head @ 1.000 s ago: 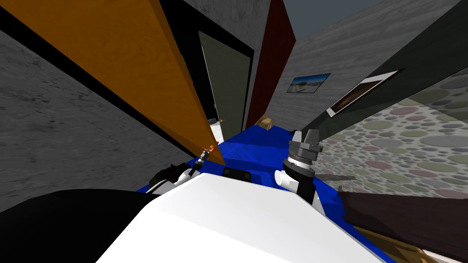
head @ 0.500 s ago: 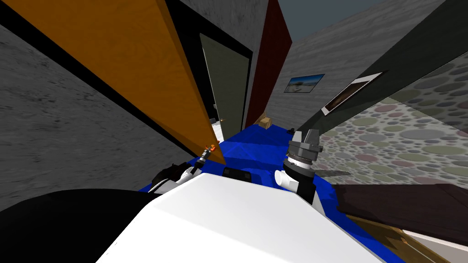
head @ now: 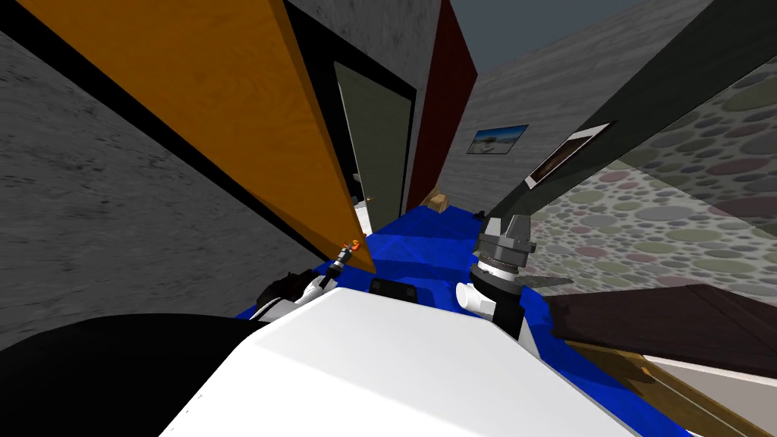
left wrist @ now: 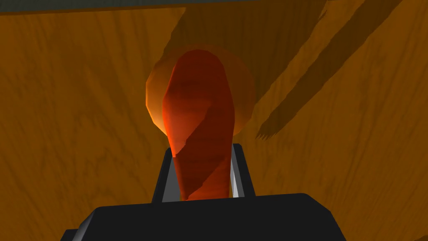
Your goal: Pull the door open
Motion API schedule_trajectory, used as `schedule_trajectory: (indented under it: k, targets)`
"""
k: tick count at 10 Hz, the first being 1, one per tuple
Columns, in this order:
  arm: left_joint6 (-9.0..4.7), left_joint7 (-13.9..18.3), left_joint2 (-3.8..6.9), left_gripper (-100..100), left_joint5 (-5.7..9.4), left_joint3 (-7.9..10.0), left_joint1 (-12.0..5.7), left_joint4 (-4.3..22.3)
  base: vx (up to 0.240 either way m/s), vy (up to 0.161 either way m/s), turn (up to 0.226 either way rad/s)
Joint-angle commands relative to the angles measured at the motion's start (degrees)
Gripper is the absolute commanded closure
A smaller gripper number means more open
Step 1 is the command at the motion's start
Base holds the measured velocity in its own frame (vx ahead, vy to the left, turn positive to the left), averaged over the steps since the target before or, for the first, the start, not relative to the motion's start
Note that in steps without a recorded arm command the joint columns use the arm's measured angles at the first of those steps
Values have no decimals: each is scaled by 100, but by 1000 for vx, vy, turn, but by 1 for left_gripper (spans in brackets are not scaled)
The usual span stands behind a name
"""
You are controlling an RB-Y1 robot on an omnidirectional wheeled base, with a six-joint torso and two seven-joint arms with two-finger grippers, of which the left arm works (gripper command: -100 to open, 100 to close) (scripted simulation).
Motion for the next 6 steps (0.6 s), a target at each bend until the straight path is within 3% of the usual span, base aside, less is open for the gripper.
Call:
schedule_trajectory:
  k: [1, 3, 6]
  targets:
    - [50, -32, -16, 100, 20, -3, 53, -98, -138, -7, -181]
    - [96, -62, -31, 100, 38, -7, 102, -189, -185, 27, -165]
    - [210, -136, -67, 100, 83, -15, 224, -415, -222, 82, -211]
